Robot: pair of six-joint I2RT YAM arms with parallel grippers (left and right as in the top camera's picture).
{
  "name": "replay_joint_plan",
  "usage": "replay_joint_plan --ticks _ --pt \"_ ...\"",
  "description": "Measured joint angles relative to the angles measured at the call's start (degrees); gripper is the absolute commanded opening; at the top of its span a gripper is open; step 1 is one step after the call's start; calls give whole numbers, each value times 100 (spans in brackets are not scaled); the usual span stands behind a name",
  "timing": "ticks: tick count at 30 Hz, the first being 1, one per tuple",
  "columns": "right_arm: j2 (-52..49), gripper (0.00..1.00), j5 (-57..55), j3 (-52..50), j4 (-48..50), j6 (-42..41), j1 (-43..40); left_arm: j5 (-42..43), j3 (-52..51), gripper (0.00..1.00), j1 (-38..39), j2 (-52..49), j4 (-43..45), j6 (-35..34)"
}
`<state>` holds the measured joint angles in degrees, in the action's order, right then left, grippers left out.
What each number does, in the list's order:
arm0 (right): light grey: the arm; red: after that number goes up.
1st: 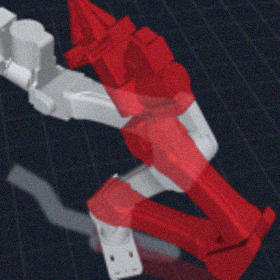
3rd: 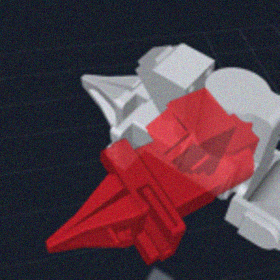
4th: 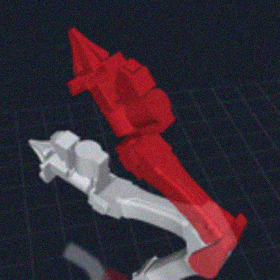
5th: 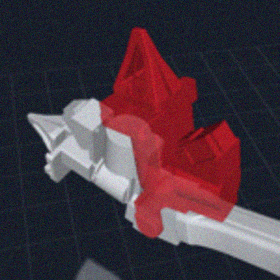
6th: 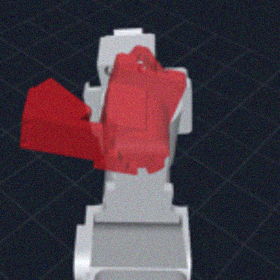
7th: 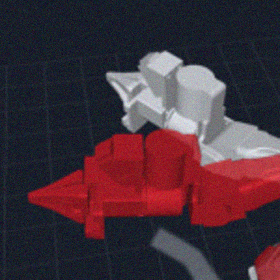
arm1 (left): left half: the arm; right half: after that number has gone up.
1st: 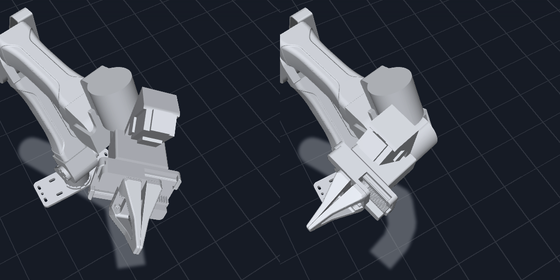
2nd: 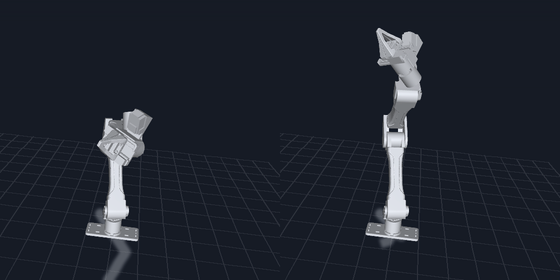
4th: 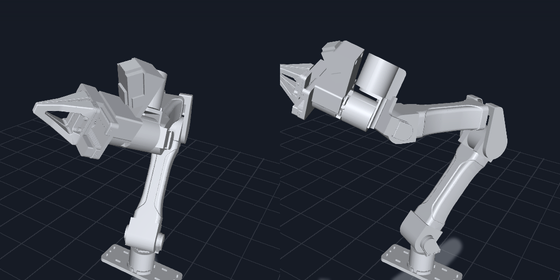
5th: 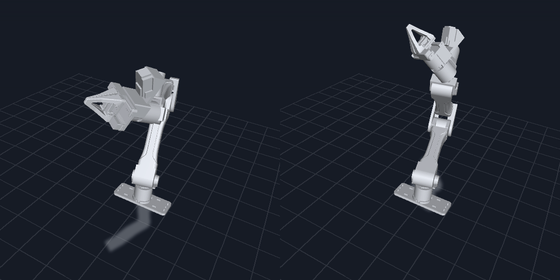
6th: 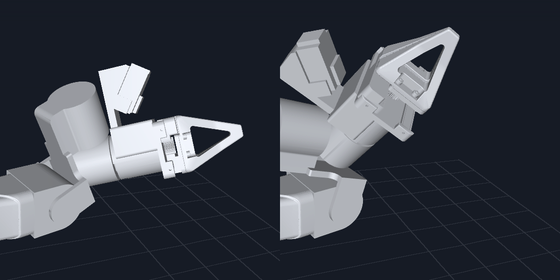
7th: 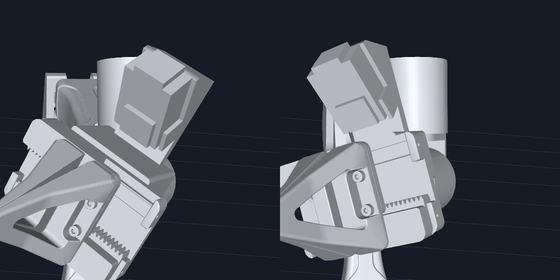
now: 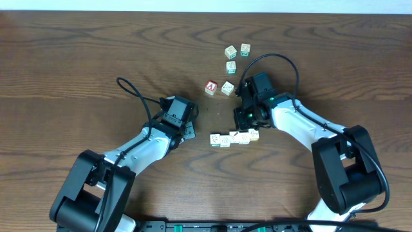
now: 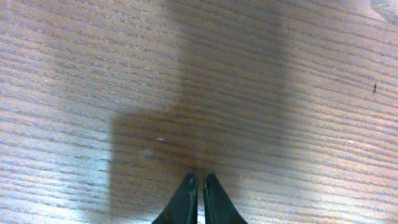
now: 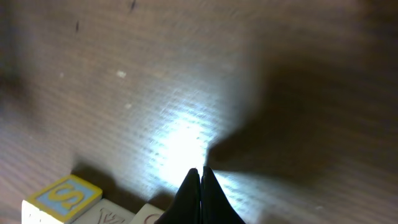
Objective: Lift 5 blocks
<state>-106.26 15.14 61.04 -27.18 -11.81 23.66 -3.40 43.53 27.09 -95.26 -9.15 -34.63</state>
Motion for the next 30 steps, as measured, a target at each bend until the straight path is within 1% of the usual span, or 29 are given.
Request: replay_joint_plan --ticks 6,30 --pt "0 1 55 0 -26 0 166 0 0 7 0 0 -2 2" --pt "0 1 55 0 -389 -2 170 0 0 8 0 0 -2 2"
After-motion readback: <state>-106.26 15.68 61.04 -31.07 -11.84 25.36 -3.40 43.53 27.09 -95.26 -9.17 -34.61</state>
